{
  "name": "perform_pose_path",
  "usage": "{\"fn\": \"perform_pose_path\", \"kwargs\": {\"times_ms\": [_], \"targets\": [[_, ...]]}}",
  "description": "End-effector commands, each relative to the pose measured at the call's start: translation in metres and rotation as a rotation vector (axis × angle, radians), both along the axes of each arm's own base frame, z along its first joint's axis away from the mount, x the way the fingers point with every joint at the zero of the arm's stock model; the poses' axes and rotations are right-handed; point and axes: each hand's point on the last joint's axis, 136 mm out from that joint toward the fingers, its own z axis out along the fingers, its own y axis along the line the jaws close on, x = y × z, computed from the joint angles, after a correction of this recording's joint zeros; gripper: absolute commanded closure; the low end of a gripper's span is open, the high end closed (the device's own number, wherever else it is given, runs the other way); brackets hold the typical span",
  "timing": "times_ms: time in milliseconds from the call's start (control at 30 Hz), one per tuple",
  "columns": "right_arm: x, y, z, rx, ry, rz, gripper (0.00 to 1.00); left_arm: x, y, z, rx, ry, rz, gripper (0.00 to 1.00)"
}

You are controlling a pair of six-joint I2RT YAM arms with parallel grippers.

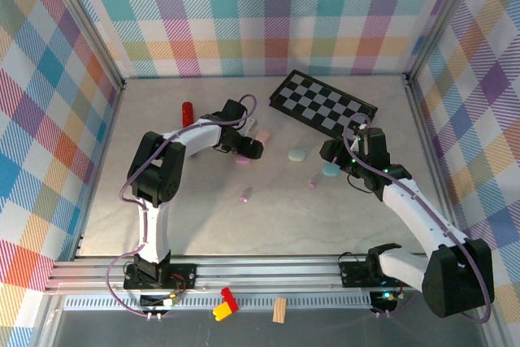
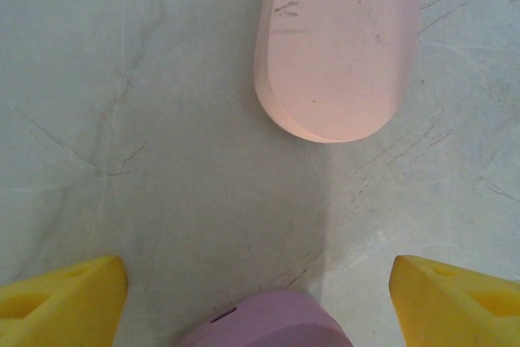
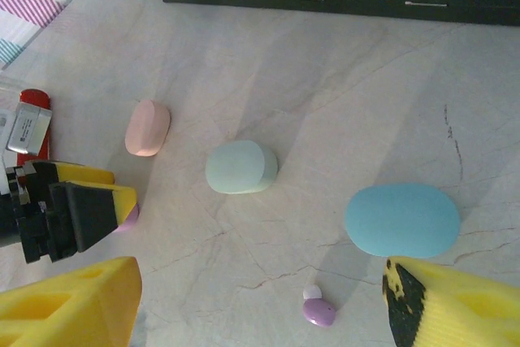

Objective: Insert the wireless bluetooth earbuds into the charging case

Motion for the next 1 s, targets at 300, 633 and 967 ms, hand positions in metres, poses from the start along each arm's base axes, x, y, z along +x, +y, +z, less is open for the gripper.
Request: {"fn": "perform_pose_path", "kwargs": {"times_ms": [300, 633, 967], "targets": [[0.002, 0.008, 0.0, 0.023, -0.005, 0.023, 0.23, -0.056, -0.005, 0.018, -0.128, 0.098, -0.083, 0.15], [0.002, 0.011, -0.006, 0.043, 0.006, 0.028, 0.23, -0.046, 0.017, 0.002, 0.104, -0.051, -0.008, 0.26], [-0.003, 0.007, -0.01, 0.038, 0.015, 0.012, 0.23, -0.04, 0.005, -0.016, 0.286, -0.083, -0.071, 0.45]]}}
